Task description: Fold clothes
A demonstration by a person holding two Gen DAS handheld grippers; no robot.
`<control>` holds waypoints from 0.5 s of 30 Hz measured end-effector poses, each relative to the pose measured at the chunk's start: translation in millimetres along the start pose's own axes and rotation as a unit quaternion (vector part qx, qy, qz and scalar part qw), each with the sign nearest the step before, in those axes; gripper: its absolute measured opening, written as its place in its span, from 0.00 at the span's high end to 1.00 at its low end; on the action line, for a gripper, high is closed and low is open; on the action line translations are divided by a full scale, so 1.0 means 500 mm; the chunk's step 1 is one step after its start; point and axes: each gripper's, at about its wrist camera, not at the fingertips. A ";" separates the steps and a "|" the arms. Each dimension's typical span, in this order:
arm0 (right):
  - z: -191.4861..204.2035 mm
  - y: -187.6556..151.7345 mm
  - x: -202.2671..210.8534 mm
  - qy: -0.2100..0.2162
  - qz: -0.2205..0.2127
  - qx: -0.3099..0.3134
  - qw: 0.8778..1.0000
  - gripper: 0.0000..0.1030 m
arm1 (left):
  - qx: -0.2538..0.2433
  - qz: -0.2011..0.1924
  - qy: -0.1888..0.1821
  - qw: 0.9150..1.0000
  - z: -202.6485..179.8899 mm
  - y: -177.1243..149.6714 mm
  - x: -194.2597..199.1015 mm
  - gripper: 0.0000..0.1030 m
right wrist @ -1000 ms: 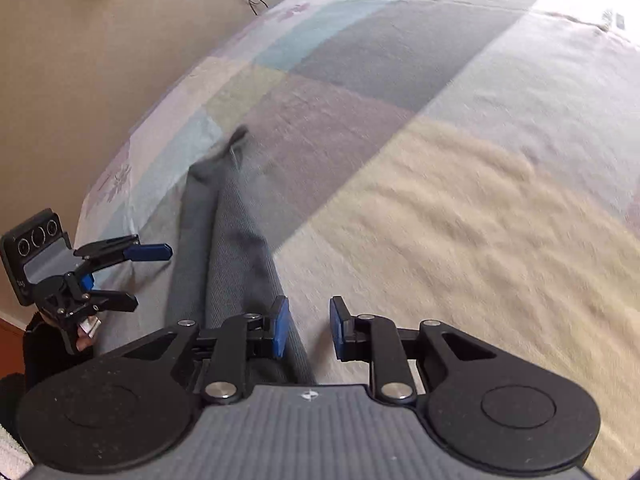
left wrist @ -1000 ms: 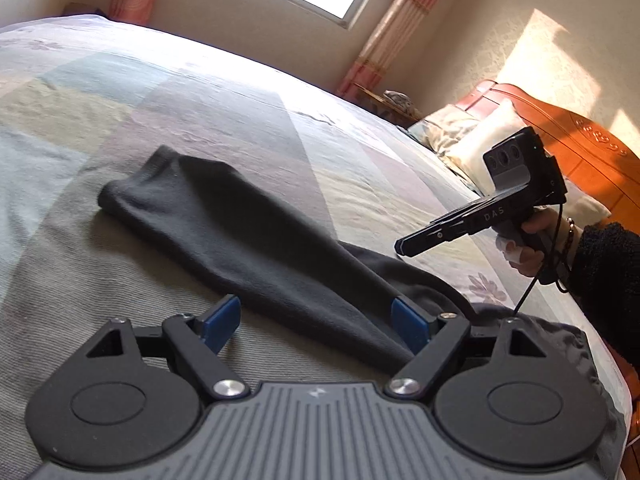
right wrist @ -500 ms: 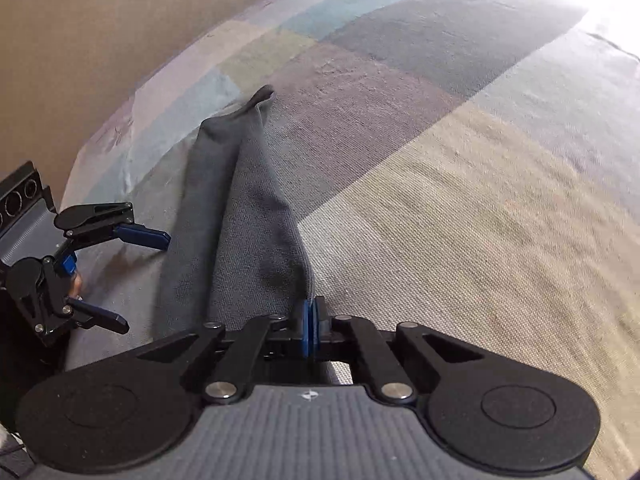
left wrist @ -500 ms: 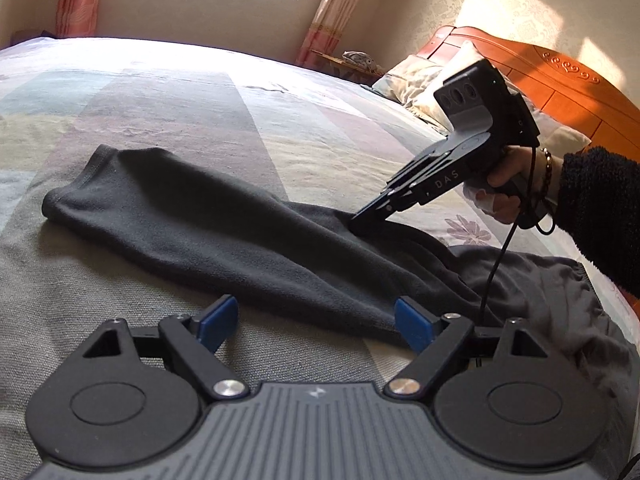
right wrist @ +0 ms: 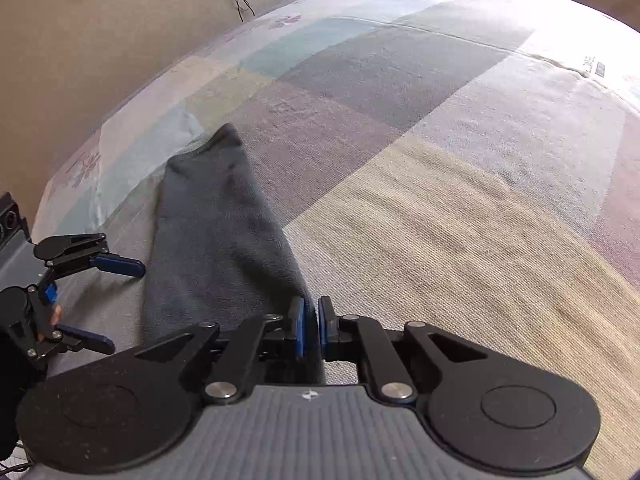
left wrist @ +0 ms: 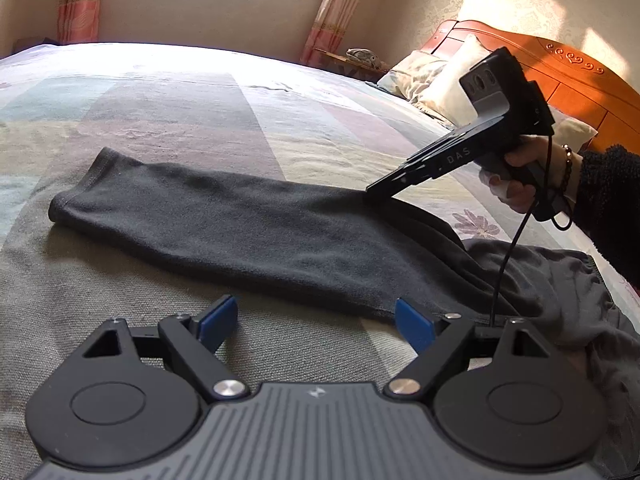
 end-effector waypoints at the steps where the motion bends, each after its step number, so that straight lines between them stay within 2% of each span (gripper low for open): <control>1: -0.003 -0.005 0.015 0.002 -0.004 0.001 1.000 0.84 | -0.001 0.000 0.000 1.000 -0.001 0.000 0.001 0.16; 5: -0.034 -0.045 0.081 -0.018 -0.006 -0.015 1.000 0.76 | -0.002 0.000 0.000 1.000 -0.002 0.001 0.001 0.16; 7: -0.048 -0.080 0.107 -0.036 -0.002 -0.015 0.999 0.64 | -0.002 0.001 0.001 1.000 -0.003 0.002 0.000 0.16; 11: -0.092 -0.149 0.144 -0.068 0.003 -0.036 0.997 0.64 | -0.004 0.002 0.001 1.000 -0.004 0.003 -0.003 0.16; 15: -0.111 -0.197 0.140 -0.071 0.012 -0.048 0.996 0.64 | -0.004 0.002 0.000 1.000 -0.004 0.003 -0.005 0.16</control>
Point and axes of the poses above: each gripper's, at about its wrist camera, not at the fingertips, and x roughly against the way its jaws point, z to its left, y to its top, and after that the axes turned 15 degrees about -x, right-handed
